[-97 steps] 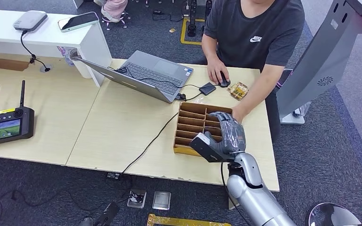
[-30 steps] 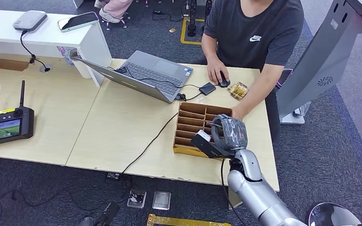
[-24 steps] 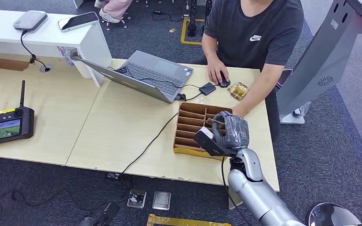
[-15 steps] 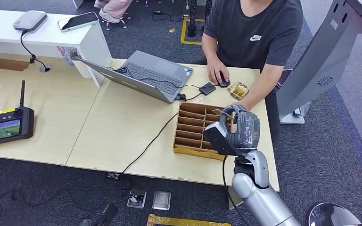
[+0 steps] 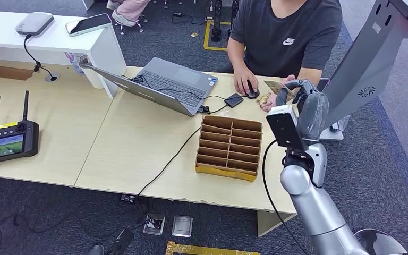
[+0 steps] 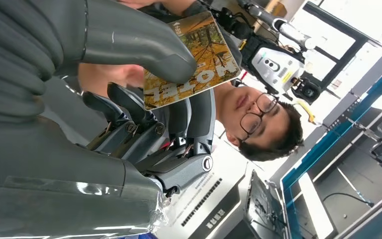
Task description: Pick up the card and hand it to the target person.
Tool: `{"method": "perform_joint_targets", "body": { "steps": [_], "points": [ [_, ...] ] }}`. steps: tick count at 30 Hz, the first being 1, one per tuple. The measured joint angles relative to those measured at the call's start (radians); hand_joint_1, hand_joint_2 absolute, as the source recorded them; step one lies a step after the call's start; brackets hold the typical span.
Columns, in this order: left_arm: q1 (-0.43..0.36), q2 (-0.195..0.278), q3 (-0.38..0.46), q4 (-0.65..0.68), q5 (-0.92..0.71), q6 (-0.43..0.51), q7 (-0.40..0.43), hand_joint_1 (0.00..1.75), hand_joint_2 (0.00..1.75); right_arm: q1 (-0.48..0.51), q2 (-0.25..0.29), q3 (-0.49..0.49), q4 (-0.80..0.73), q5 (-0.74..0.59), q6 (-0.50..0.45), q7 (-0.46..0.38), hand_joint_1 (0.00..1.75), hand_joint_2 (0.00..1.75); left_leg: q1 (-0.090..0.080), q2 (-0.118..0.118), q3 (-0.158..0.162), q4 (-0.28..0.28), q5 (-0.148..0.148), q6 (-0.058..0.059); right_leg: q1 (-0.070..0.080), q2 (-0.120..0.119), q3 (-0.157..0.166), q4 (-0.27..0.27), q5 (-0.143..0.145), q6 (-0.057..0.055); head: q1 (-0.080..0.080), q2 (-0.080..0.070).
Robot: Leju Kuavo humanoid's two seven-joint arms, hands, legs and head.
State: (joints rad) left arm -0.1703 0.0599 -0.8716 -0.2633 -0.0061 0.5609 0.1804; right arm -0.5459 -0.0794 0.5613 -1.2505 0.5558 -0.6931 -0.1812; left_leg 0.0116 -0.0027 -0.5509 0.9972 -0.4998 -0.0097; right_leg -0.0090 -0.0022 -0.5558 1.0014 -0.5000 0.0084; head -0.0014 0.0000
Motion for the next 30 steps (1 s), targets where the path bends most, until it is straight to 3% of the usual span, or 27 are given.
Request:
{"method": "perform_joint_targets", "body": {
  "steps": [5, 12, 13, 16, 17, 19, 30],
  "points": [
    [-0.015, -0.002, -0.001, 0.0, -0.018, -0.018, -0.012, 0.0, 0.0, -0.128, 0.012, -0.001, 0.193, -0.075, 0.031, -0.068, 1.75, 1.75, 0.0, 0.0, 0.0, 0.0, 0.0, 0.0, 0.0, 0.0, 0.0, 0.0, 0.0, 0.0, 0.0, 0.0],
    [-0.029, -0.006, -0.001, 0.0, -0.024, -0.036, -0.026, 0.0, 0.0, -0.25, 0.049, 0.008, 0.456, -0.03, 0.076, -0.046, 1.7, 1.75, 0.0, -0.001, -0.001, 0.0, 0.0, 0.0, 0.0, 0.0, 0.0, 0.0, 0.0, 0.0, 0.0, 0.0],
    [-0.029, -0.007, -0.001, 0.0, -0.024, -0.036, -0.027, 0.0, 0.0, -0.26, 0.054, 0.009, 0.486, -0.024, 0.076, -0.04, 1.43, 1.75, 0.0, -0.001, -0.001, 0.0, 0.0, 0.0, 0.0, 0.0, 0.0, 0.0, 0.0, 0.0, 0.0, 0.0],
    [-0.029, -0.008, -0.001, 0.0, -0.024, -0.036, -0.029, 0.0, 0.0, -0.282, 0.071, 0.011, 0.564, -0.014, 0.069, -0.028, 0.26, 1.75, 0.0, -0.001, -0.001, 0.0, 0.0, 0.0, 0.0, 0.0, -0.001, 0.0, 0.0, 0.0, 0.0, 0.0],
    [-0.029, -0.008, -0.001, 0.0, -0.024, -0.036, -0.03, 0.0, 0.0, -0.287, 0.076, 0.012, 0.585, -0.014, 0.063, -0.028, 0.1, 1.75, 0.0, -0.001, -0.001, 0.0, 0.0, 0.0, 0.0, 0.0, -0.001, 0.0, 0.0, 0.0, 0.0, 0.0],
    [-0.029, -0.009, -0.001, 0.0, -0.024, -0.036, -0.03, 0.0, 0.0, -0.293, 0.084, 0.012, 0.619, -0.018, 0.047, -0.036, 0.0, 1.75, 0.0, -0.001, -0.001, 0.0, 0.0, 0.0, 0.0, 0.0, 0.0, 0.0, 0.0, 0.0, 0.0, 0.0],
    [-0.028, -0.01, -0.001, 0.0, -0.015, -0.036, -0.029, 0.0, 0.0, -0.295, 0.112, -0.021, 0.679, 0.028, 0.001, -0.152, 0.0, 1.75, 0.0, -0.001, 0.0, 0.0, 0.0, 0.0, 0.0, 0.0, 0.0, 0.0, 0.0, 0.0, 0.0, 0.0]
  ]
}}
